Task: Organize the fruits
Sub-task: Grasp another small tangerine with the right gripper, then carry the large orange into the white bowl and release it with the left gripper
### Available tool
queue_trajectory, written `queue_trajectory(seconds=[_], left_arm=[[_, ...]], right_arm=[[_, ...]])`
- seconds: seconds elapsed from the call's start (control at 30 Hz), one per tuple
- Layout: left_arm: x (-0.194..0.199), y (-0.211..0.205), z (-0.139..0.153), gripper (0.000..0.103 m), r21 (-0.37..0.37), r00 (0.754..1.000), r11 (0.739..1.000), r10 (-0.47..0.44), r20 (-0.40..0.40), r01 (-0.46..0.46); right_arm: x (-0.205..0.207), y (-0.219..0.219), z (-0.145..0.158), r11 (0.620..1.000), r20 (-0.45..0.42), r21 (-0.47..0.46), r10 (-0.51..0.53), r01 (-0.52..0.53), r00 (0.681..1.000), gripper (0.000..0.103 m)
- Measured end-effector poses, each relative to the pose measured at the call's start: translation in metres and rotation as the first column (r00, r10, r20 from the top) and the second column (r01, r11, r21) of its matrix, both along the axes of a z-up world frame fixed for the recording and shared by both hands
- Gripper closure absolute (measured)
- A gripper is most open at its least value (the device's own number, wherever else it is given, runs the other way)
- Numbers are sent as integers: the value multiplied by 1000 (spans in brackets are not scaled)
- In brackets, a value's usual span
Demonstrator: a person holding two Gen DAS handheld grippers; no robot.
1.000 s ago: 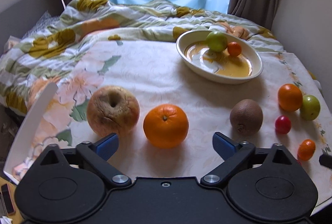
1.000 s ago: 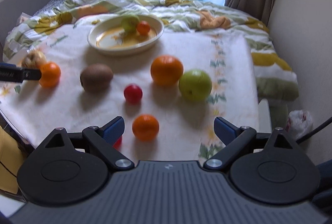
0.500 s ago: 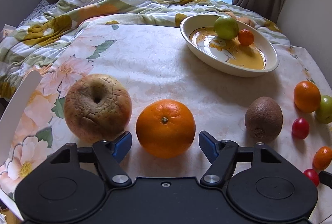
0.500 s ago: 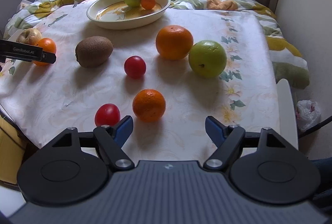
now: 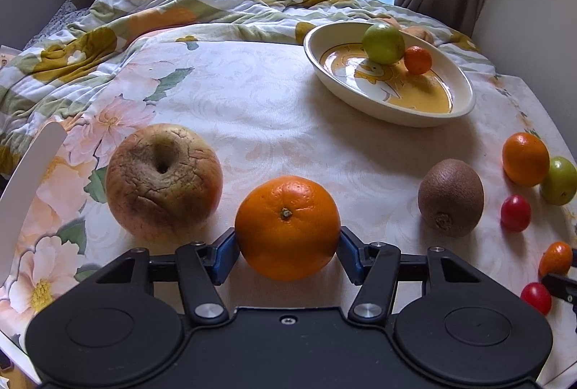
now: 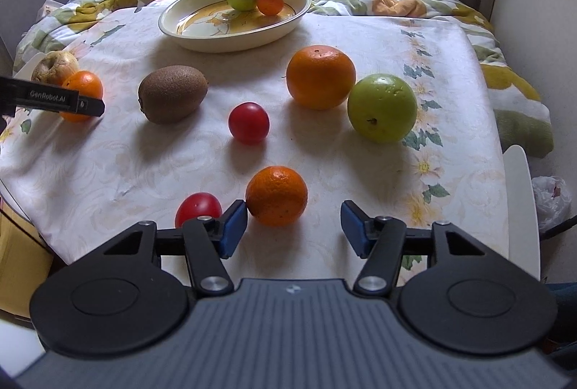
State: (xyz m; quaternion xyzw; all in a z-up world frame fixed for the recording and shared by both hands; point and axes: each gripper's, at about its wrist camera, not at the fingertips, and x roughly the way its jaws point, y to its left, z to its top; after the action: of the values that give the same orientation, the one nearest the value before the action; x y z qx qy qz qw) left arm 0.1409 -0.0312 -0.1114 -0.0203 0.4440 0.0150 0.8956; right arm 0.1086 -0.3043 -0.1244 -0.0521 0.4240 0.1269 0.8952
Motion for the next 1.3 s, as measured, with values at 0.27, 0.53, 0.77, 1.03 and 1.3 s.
queue_trajectory(seconds=[0.27,0.53,0.77,1.03,1.3], left_arm=[[-7,-3,1,41,5,1000,1000,-7,-5,7],[-16,-6,13,41,-10,1000,1000,-11,17,11],[-25,-12,37,41,-20,999,1000,-13,50,14],[-33,-21,75,41,-23,995,1000,-13,95,15],[-27,-22,114,41,-16,989,999,-28,145,30]], right_arm=[[9,3,0,999,4,39,11,-11,1000,39],[13,6,3,999,-9,45,31,-31,999,50],[11,5,18,998,3,44,41,-41,999,50],[11,0,53,998,40,35,55,-56,998,50],[26,-9,98,997,70,37,68,-70,995,51]])
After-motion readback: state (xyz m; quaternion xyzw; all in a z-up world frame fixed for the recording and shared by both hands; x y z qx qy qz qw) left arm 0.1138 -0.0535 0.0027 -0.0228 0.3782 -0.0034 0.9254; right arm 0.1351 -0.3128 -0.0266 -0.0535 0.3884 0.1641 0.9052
